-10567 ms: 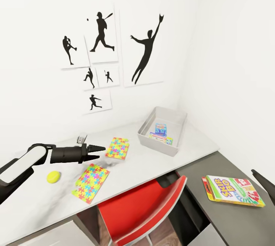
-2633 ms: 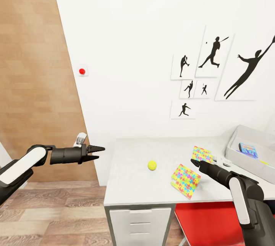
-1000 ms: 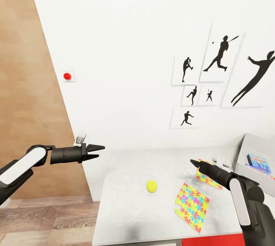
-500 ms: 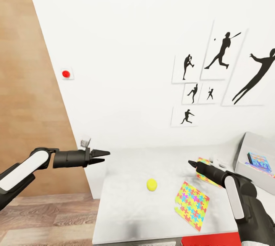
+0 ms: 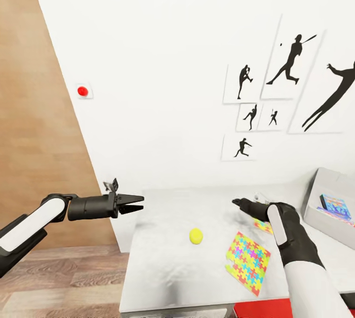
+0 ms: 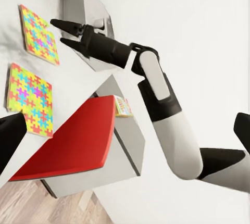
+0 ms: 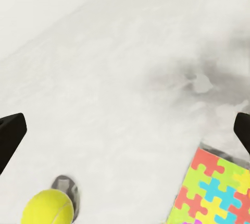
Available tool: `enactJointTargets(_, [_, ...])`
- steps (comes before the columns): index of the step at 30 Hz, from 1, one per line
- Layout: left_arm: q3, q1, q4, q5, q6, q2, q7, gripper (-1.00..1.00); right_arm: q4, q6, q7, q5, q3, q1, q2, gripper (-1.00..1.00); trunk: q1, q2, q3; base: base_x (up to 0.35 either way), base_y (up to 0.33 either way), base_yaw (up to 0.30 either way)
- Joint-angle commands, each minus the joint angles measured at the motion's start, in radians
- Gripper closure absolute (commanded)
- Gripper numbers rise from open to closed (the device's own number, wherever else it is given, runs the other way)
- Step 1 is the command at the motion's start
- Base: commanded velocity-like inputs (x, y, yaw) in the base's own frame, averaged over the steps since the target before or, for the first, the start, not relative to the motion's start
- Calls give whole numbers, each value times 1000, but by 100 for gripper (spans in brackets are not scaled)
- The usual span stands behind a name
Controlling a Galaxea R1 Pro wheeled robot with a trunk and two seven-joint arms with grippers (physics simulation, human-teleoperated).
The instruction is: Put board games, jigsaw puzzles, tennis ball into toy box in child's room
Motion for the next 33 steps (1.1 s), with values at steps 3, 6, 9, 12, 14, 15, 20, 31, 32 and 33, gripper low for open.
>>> enactJointTargets(3, [-2, -2, 1, 0, 1, 1, -6, -100, 158, -35, -15, 4, 0, -91, -8, -100, 1, -3, -7, 0, 0, 0])
enactJointTargets(6, [-2, -2, 1, 0, 1, 2, -7, -100, 258, -70, -48, 5, -1, -157, -16, -100, 1, -3, -12, 0, 0, 0])
enactJointTargets(9, [-2, -2, 1, 0, 1, 5, -7, -100, 284, -75, -81, 1, -2, -181, -29, -100, 1, -3, -17, 0, 0, 0])
enactJointTargets(12, [-2, -2, 2, 0, 1, 6, -7, -100, 300, -79, -109, -2, -3, -190, -54, -100, 1, -3, -22, 0, 0, 0])
enactJointTargets(14, [-2, -2, 3, 0, 1, 5, -7, -100, 309, -78, -116, -3, -5, -191, -74, -100, 1, -3, -26, 0, 0, 0])
enactJointTargets(15, [-2, -2, 3, -1, 1, 5, -7, -100, 312, -77, -118, -3, -6, -191, -83, -100, 1, -3, -27, 0, 0, 0])
enactJointTargets(20, [-2, -2, 3, -1, 1, 5, -6, -100, 317, -76, -121, -3, -8, -191, -100, -100, 1, -3, -36, 0, 0, 0])
enactJointTargets(31, [-2, -2, 5, -1, -1, 4, -6, -100, 402, -83, -163, -2, -9, -189, -107, -100, 1, -3, -54, 0, 0, 0])
enactJointTargets(32, [-2, -2, 5, -1, -1, 4, -6, -100, 415, -85, -174, -2, -9, -189, -108, -100, 1, -3, -55, 0, 0, 0])
enactJointTargets(33, [-2, -2, 5, -1, -1, 4, -6, -100, 423, -87, -182, -2, -9, -190, -108, -100, 1, -3, -57, 0, 0, 0])
